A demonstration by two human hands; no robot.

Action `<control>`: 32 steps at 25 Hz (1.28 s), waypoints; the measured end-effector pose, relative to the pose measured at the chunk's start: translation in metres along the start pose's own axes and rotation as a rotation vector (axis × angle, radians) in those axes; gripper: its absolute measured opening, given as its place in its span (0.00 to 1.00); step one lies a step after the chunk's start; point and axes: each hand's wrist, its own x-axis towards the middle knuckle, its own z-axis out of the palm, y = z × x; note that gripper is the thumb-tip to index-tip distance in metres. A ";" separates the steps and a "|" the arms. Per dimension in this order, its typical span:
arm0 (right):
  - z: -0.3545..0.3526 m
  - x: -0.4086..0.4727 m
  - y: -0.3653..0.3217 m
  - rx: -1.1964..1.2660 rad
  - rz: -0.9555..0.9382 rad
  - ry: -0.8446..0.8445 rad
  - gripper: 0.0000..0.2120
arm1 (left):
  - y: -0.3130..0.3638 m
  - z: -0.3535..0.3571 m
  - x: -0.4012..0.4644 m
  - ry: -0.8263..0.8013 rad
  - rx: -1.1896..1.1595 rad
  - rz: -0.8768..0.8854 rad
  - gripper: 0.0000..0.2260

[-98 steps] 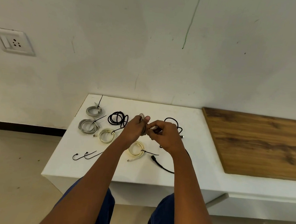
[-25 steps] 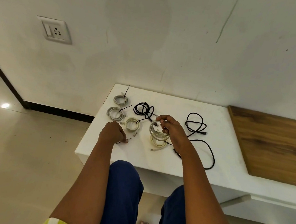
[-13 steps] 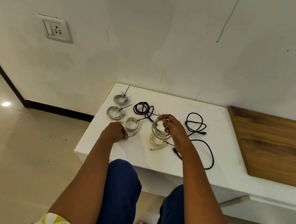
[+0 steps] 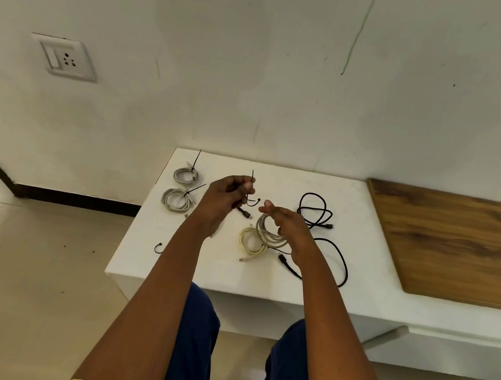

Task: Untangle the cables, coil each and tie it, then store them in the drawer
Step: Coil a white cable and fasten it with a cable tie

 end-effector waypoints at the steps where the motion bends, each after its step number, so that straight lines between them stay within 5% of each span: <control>1: -0.001 0.000 0.000 0.032 0.005 0.023 0.14 | 0.000 0.008 0.002 -0.019 -0.023 0.000 0.06; 8: -0.013 0.006 0.001 0.247 -0.155 0.237 0.06 | -0.011 0.035 0.003 -0.102 -0.158 -0.014 0.06; 12: -0.016 0.011 0.002 0.167 -0.264 0.277 0.03 | -0.008 0.035 0.002 -0.161 -0.316 -0.211 0.21; 16: -0.013 0.014 0.003 -0.024 -0.285 0.297 0.03 | -0.012 0.038 -0.003 -0.070 -0.114 -0.121 0.04; 24: -0.007 0.010 0.000 0.003 -0.313 0.263 0.04 | -0.012 0.041 -0.004 0.016 -0.122 -0.375 0.04; 32: -0.003 0.003 -0.005 0.167 -0.375 0.121 0.08 | -0.014 0.052 -0.005 0.184 -0.081 -0.357 0.07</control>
